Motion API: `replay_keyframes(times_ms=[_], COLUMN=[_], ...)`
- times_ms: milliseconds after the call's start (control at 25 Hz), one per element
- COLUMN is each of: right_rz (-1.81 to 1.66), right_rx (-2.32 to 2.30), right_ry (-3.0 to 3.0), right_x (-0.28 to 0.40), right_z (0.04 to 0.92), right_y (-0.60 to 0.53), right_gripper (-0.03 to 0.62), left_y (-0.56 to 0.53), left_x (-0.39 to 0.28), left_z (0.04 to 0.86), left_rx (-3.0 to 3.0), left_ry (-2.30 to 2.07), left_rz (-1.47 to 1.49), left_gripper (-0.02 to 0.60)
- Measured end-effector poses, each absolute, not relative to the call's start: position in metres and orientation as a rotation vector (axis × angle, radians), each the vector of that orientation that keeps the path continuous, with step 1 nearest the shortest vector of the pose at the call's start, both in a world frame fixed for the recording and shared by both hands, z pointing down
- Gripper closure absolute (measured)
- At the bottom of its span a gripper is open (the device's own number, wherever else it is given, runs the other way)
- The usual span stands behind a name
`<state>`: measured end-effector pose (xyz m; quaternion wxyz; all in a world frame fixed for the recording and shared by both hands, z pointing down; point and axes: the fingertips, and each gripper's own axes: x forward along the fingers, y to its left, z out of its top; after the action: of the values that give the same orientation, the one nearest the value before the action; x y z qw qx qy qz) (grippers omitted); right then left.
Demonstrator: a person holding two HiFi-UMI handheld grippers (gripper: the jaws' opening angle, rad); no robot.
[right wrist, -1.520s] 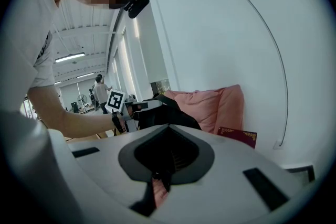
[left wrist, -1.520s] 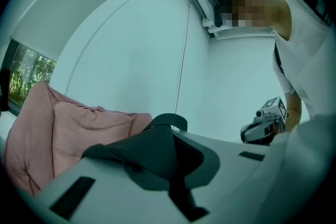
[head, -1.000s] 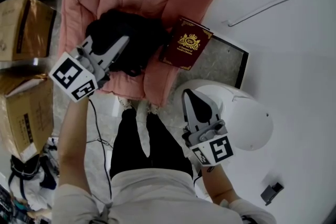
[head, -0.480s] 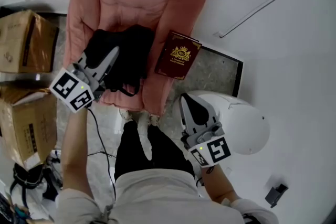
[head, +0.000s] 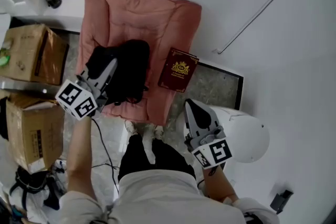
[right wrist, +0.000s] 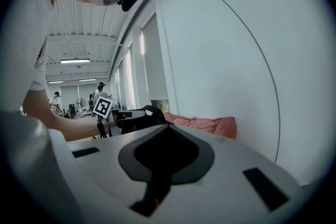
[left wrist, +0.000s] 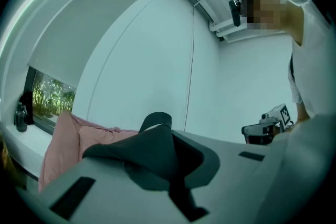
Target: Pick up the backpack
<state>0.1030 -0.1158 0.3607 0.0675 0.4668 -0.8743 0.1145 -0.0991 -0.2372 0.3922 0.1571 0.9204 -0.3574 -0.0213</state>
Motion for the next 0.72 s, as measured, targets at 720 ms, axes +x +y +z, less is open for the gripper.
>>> replay_keyframes(times_ms=[720], right_rz=[0.059], right_rx=[1.727], right_ry=[-2.554], right_x=[0.204], right_z=[0.27], right_y=[-0.122], right_gripper=[0.574], left_y=[-0.209], left_x=[-0.117], left_z=[0.269], left_rx=[2.726], left_ry=[-1.221], left_rz=[-0.107], left_gripper=[0.566])
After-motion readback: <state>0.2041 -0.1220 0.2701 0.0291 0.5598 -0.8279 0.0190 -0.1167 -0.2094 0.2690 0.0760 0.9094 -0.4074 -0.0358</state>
